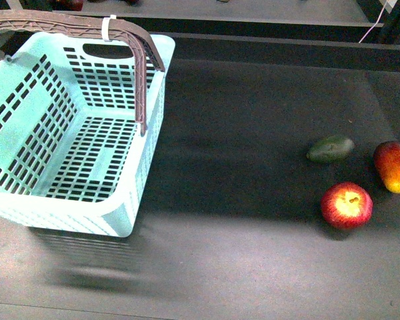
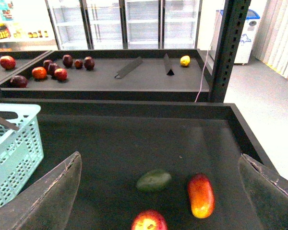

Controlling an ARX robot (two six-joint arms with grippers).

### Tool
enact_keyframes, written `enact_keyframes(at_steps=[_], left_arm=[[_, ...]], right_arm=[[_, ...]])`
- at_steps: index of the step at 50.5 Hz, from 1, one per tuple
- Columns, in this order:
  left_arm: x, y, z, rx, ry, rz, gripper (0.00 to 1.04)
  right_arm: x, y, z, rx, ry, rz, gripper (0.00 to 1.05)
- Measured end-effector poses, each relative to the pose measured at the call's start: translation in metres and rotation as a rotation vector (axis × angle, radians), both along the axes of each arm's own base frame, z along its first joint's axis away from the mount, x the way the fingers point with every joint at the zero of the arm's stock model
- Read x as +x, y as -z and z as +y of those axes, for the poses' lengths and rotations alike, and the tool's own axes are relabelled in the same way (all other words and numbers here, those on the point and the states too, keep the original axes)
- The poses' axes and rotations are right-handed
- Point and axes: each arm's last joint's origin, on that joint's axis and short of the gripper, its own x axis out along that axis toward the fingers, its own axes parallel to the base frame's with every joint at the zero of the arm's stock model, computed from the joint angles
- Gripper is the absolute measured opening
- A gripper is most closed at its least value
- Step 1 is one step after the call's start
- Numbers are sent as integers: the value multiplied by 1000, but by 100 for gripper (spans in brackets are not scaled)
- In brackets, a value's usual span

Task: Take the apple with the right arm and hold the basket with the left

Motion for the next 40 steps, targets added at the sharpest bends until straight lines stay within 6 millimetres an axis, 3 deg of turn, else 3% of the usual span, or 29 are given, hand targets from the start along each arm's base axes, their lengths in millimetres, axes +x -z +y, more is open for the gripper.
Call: enact_keyframes(at_steps=[32,37,40], left_arm=[[0,0,0,0,0,0,98],[6,2,-3,-236,79,329,98],[12,0,-4,-323,78,363,98]], right_arm=[[0,0,0,0,0,0,96],[0,0,0,0,0,0,96],[0,0,0,0,0,0,96]])
